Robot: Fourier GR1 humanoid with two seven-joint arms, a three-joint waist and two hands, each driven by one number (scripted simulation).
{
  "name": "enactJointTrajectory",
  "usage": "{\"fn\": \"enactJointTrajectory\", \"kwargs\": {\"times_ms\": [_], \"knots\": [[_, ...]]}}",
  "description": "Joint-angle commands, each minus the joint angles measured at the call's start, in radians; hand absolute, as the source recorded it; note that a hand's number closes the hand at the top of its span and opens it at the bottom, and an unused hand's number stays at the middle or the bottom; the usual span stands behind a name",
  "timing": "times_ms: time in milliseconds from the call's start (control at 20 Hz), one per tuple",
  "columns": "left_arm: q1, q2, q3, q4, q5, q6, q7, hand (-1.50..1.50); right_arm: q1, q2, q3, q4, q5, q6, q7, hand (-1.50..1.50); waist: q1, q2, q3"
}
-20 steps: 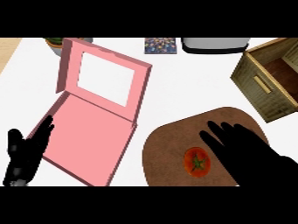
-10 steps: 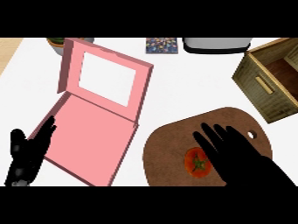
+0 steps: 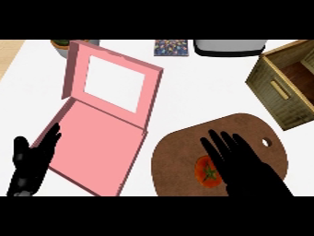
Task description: Pick the tomato from the cutting board and place it in the basket
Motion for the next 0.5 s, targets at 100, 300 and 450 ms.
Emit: {"fn": "enactJointTrajectory", "kwargs": {"times_ms": [100,300,450], "knots": [[0.019,-0.037,-0.027,0.000,0.012,-0.022,0.066,0.00,0.060,0.026,-0.027,0.038,0.081,-0.017,-0.038,-1.50,0.001,0.008,-0.014],[0.053,-0.031,-0.008,0.009,0.012,-0.046,0.014,0.00,0.069,0.124,0.027,0.180,0.181,-0.080,-0.089,-1.50,0.008,0.009,-0.014],[0.066,-0.034,-0.007,0.010,0.004,-0.045,0.028,0.00,0.103,0.136,0.047,0.110,0.208,-0.057,-0.055,-1.50,0.003,0.007,-0.014]]}}
